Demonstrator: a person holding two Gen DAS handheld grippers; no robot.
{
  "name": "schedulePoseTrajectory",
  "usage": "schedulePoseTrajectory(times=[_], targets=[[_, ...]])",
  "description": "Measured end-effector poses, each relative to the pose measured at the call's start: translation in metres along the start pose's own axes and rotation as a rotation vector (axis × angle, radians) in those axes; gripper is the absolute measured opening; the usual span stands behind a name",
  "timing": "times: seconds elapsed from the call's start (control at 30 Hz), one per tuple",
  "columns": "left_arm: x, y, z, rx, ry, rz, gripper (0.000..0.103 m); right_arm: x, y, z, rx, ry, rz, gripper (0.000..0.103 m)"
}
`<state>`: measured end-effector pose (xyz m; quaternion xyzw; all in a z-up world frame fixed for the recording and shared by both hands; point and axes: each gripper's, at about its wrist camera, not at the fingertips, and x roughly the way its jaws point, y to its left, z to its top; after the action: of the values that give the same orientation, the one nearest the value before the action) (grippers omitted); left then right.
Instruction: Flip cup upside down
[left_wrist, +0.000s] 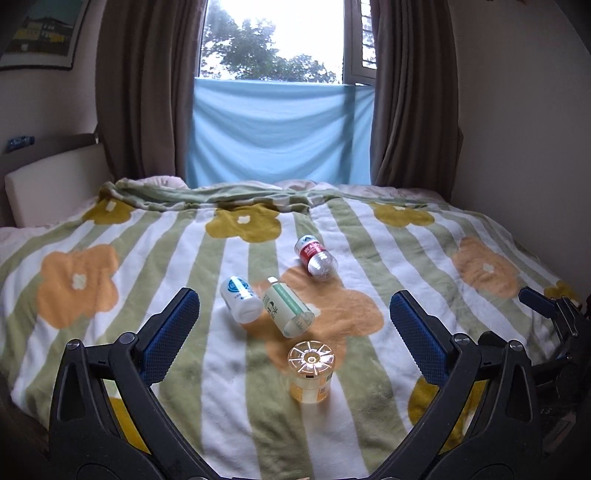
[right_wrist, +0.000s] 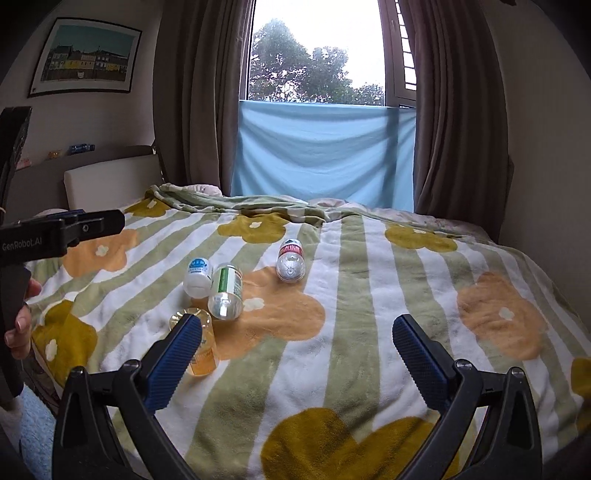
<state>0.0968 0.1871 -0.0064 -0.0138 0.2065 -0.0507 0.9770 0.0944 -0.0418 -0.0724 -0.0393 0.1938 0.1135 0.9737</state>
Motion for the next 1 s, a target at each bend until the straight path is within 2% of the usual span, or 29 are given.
schedulePoseTrajectory(times=[0.17, 0.33, 0.63, 1.0], targets=[[-0.053, 0.008, 0.025, -0.010, -0.068, -0.014, 0.103, -0.042, 0.014, 0.050, 0.059, -0.084, -0.059, 0.103], [-0.086, 0.020, 0.021, -0.037, -0.105, 0.012, 0.103, -0.072, 0.039, 0.076, 0.051, -0.148, -0.097, 0.103], [-0.108, 0.045, 0.008, -0.066, -0.126, 0.057, 0.103, -0.088, 0.059, 0.070, 0.033, -0.174, -0.140, 0.103], [-0.106, 0.040, 0.006, -0.042, -0.132, 0.070, 0.103, -0.085, 0.066, 0.071, 0.018, -0.180, -0.157, 0.103]])
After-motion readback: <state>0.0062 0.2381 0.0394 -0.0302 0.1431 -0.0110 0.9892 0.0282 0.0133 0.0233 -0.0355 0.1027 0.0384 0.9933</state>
